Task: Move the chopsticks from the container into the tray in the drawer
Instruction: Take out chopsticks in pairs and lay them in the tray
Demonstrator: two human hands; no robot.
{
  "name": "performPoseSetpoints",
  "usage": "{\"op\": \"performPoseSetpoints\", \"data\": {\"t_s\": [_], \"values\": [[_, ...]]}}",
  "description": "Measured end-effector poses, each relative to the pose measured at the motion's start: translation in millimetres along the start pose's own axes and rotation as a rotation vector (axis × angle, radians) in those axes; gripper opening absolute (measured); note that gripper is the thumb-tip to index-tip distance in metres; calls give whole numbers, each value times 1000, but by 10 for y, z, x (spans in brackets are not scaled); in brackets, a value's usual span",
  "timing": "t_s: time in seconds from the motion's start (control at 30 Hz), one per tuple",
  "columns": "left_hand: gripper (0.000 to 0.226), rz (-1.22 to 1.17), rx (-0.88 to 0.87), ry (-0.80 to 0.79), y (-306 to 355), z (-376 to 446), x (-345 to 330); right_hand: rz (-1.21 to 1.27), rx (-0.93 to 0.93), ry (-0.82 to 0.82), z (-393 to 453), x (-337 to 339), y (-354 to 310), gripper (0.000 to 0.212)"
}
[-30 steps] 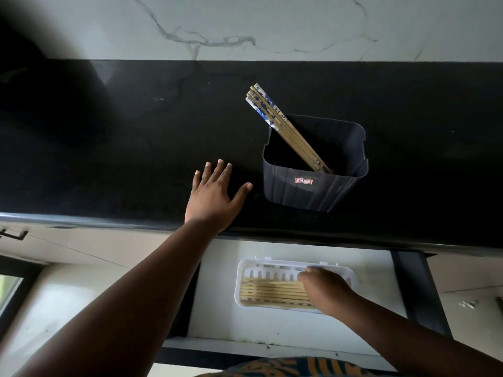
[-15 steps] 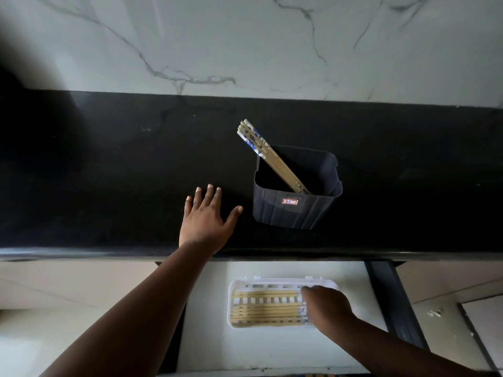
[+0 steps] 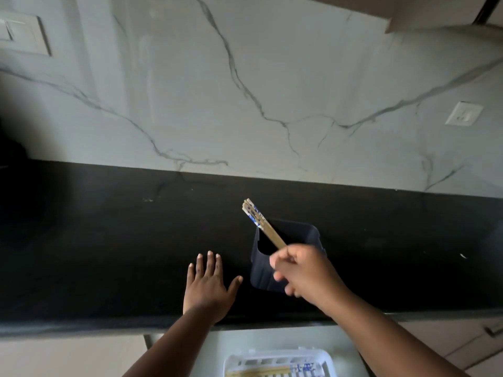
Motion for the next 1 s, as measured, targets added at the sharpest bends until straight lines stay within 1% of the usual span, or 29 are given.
{"op": "performPoseSetpoints", "data": {"t_s": [0.07,0.13,0.2,0.27,0.33,0.4,0.47,0.57,0.7,0.73,0.83,0.9,1.0], "values": [[88,-7,0,3,-6,-7,1,-103,115,154,174,48,-254,13],[88,-11,0,5,-8,-11,-1,-285,179,252,350,30,-409,10],[87,-22,2,12,-3,-10,0,-364,211,256,538,-58,-485,13],[87,-30,7,23,-1,-5,-2,-371,209,213,707,-183,-517,24],[87,-32,9,30,-5,3,-10,-436,197,218,828,-296,-514,32],[88,-39,15,32,-9,11,-22,-520,198,262,887,-383,-492,32],[88,-37,17,38,-12,21,-31,-547,203,310,902,-429,-470,27],[88,-35,21,47,-24,30,-42,-539,225,352,913,-429,-441,17],[89,-39,24,47,-21,34,-47,-554,232,361,946,-382,-397,10],[89,-40,24,49,-21,32,-45,-550,237,353,954,-366,-385,10],[90,-47,21,59,-22,31,-39,-513,297,344,982,-250,-381,18],[89,-50,22,59,-23,28,-33,-401,311,341,1013,-71,-427,17],[88,-60,22,49,-25,21,-23,-112,305,316,1016,291,-528,10]]}}
Point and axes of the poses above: each hand's wrist, its own z-axis towards the middle knuckle, its own x-axis out of the back of the hand, y = z × x, the point moved 3 cm from there along z, towards the middle knuckle, and after that the axes turned 1 degree about -y, right-handed, at the moved point
